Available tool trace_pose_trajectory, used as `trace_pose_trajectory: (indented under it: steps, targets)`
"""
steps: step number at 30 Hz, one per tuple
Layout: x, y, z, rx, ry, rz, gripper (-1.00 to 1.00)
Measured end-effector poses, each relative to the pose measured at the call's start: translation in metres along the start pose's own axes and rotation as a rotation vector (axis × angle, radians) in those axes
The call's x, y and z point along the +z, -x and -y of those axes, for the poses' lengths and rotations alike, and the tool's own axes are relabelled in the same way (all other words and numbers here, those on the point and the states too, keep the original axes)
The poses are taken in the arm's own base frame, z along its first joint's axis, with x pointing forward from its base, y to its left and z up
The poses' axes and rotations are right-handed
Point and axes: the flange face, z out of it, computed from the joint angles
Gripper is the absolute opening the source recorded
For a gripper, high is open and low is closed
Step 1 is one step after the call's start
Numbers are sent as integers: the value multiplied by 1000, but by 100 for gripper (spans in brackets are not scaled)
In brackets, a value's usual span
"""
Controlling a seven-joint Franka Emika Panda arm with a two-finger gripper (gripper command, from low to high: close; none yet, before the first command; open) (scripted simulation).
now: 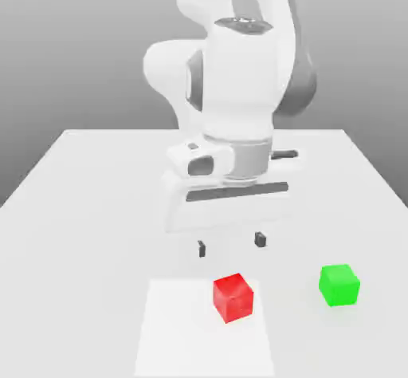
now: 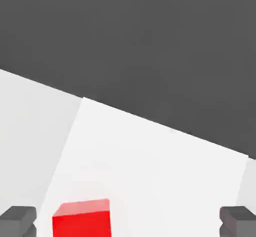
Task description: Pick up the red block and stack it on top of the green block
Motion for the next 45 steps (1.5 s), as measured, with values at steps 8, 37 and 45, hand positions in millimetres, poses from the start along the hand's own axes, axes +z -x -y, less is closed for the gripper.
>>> trace_pose_trajectory:
  steps: [8,37,45]
  targets:
    - [81,13,-5,-14,6,38,-100]
    - [-19,123,155,-149,3,38,-100]
    - [13,121,160,-132,3,30,-100]
